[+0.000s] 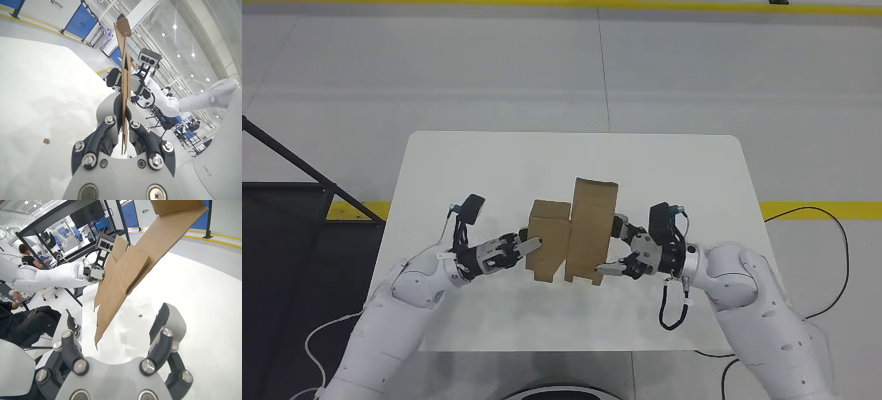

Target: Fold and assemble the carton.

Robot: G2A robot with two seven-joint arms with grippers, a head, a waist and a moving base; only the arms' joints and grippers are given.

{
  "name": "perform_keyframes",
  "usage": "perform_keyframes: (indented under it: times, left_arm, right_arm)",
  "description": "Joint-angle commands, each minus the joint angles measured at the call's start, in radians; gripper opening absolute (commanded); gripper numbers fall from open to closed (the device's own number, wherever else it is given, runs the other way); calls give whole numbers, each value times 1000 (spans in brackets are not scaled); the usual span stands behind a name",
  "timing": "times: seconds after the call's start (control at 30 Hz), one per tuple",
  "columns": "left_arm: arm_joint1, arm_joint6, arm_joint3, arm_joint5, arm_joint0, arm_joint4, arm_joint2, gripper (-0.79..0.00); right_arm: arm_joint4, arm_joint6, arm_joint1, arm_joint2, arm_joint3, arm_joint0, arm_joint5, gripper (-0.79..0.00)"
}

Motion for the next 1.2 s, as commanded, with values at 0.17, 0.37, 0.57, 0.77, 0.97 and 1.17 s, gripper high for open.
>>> perform_keyframes:
  times: [0.17, 0.37, 0.57, 0.77, 0.97, 1.17]
  left_arm:
    - [-1, 57, -13, 0, 6, 44, 12, -785]
    - [1, 90, -18, 0, 8, 67, 18, -785]
    - [5, 120, -23, 0, 11, 87, 23, -785]
    - [10, 133, -30, 0, 14, 91, 28, -785]
    - [16, 142, -26, 0, 13, 90, 34, -554]
    - [22, 147, -15, 0, 7, 79, 37, 0]
  right_arm:
    - [7, -2, -1, -23, 12, 17, 25, -406]
    - [17, 0, 0, -34, 19, 25, 32, -493]
    - [29, 6, 2, -43, 17, 31, 41, -551]
    - [34, 10, 4, -50, 10, 33, 44, -733]
    - [41, 7, 6, -53, 11, 34, 36, -785]
    - [51, 11, 11, -53, 11, 36, 23, -785]
